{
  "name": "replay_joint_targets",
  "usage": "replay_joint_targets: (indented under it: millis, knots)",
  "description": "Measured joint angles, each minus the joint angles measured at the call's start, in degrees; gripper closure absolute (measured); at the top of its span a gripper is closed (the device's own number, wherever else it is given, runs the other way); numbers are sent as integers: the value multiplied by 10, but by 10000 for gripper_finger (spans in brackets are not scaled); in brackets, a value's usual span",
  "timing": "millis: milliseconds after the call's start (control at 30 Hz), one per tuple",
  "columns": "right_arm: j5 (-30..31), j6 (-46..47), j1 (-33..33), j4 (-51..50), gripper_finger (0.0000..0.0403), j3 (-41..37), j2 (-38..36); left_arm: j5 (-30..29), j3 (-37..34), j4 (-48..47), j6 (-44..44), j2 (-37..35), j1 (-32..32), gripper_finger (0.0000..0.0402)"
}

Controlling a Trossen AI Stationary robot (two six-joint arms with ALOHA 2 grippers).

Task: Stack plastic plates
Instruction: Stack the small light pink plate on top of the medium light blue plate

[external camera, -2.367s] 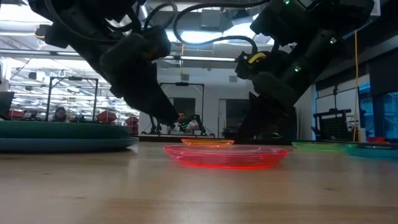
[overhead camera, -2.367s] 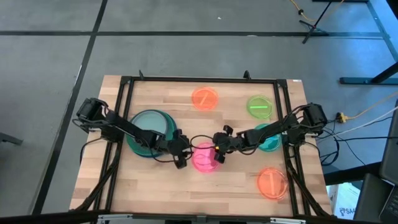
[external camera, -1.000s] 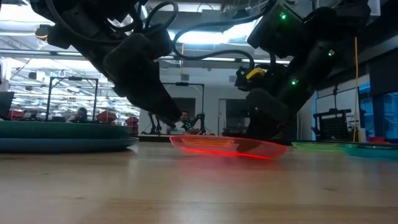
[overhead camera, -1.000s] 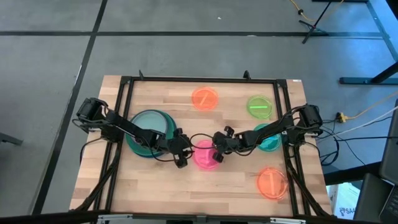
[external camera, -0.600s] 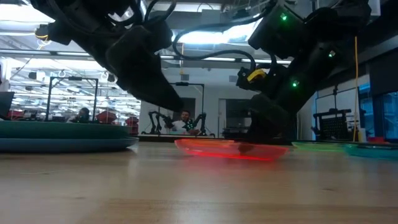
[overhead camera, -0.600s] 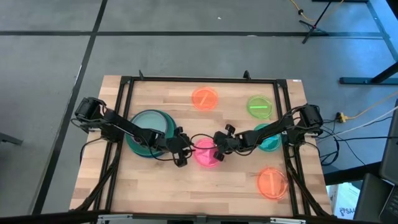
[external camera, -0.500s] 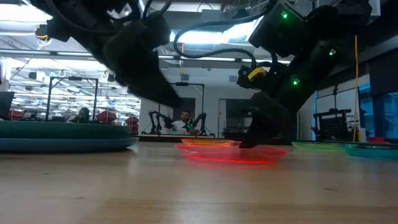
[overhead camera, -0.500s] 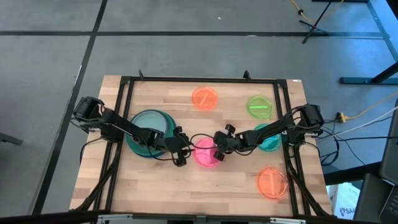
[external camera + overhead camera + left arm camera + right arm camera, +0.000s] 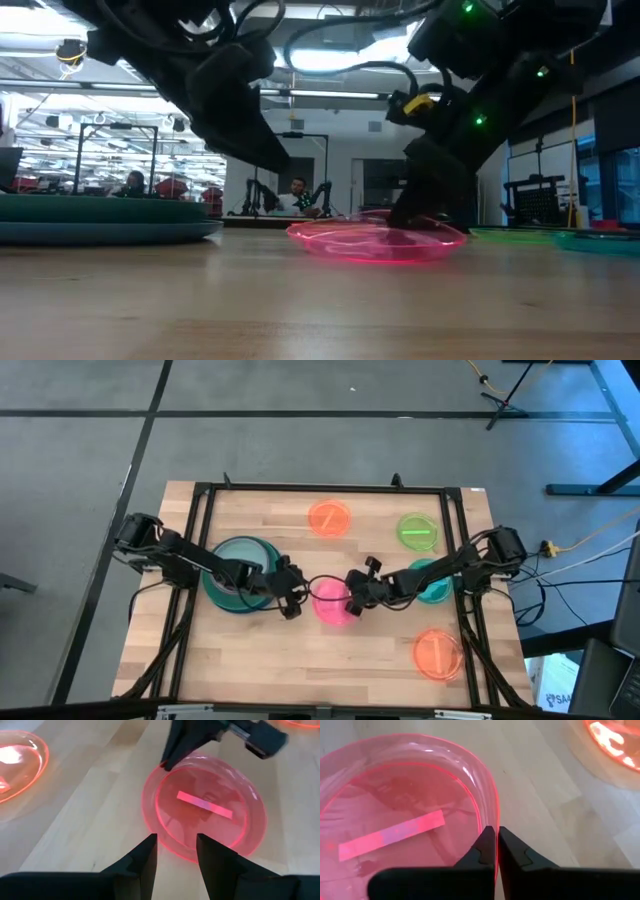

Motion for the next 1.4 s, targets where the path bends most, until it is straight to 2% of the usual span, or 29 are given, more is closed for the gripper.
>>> replay_joint_targets:
  millis: [200, 300, 467, 567, 933, 1167, 1400]
  knots:
    - [27, 0, 11, -19, 402, 0, -21, 20, -1, 9, 1, 0, 14, 271]
    - [38, 0, 10, -31, 402, 0, -30, 22, -19, 70, 10, 0, 21, 271]
    - [47, 0, 15, -31, 402, 0, -34, 108, -57, 182, 0, -3, 42, 271]
    - [47, 0, 15, -29, 402, 0, -34, 110, -71, 200, -12, -3, 47, 271]
    - [53, -1, 19, -27, 402, 0, -34, 124, -66, 202, -16, -7, 47, 273]
    - [85, -11, 38, -18, 402, 0, -34, 124, -66, 198, -28, -8, 46, 275]
    - [90, -52, 36, 47, 402, 0, -34, 120, -66, 182, -31, -8, 53, 275]
